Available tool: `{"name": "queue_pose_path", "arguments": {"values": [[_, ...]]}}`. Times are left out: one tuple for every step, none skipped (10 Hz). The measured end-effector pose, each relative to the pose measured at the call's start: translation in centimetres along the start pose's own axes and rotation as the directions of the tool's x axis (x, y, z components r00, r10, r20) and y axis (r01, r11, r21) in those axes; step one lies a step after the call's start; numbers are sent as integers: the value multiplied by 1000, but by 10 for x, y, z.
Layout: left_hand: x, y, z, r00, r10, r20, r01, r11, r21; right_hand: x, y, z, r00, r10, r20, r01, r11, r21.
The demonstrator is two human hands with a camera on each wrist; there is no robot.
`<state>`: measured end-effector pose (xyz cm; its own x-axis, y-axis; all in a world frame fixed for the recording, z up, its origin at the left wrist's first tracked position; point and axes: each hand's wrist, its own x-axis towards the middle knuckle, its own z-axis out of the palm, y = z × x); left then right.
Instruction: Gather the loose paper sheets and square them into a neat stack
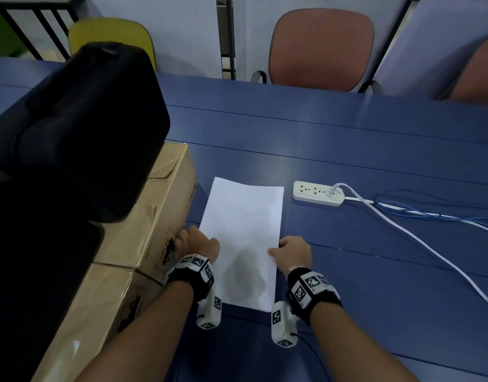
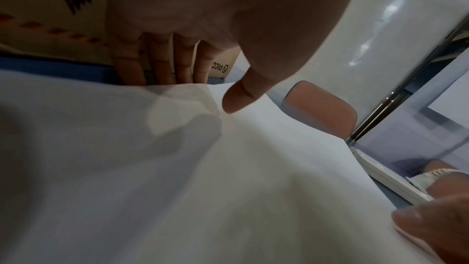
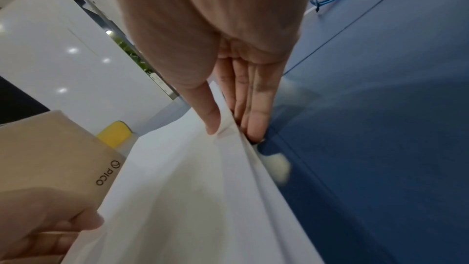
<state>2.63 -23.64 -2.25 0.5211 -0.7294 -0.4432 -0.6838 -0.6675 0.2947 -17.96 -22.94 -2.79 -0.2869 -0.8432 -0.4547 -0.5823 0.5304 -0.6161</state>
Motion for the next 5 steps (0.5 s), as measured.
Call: {"name": "queue_pose_path", "arguments": {"values": [[1,1,1,1000,9,7,-9,1000,0,-4,-7,4,1000,20,-11,-20,998,-68],[1,2,-3,1000,11,17,-11,1000,4,-7,-13,1,999,38,1,-38,994,-101],[0,0,-1,1000,17,20,-17,1000,22,-4,-10,0,1000,18,15,-16,993,-115],[-6,7,-13,999,11,32,-11,1000,-14,-14,-14,-16,997,21,79,-16,997,-73],[-23,3,-14,997,69,37,-65,993,-102,-24,-1,-45,997,-74,-15,75,991,107]]}}
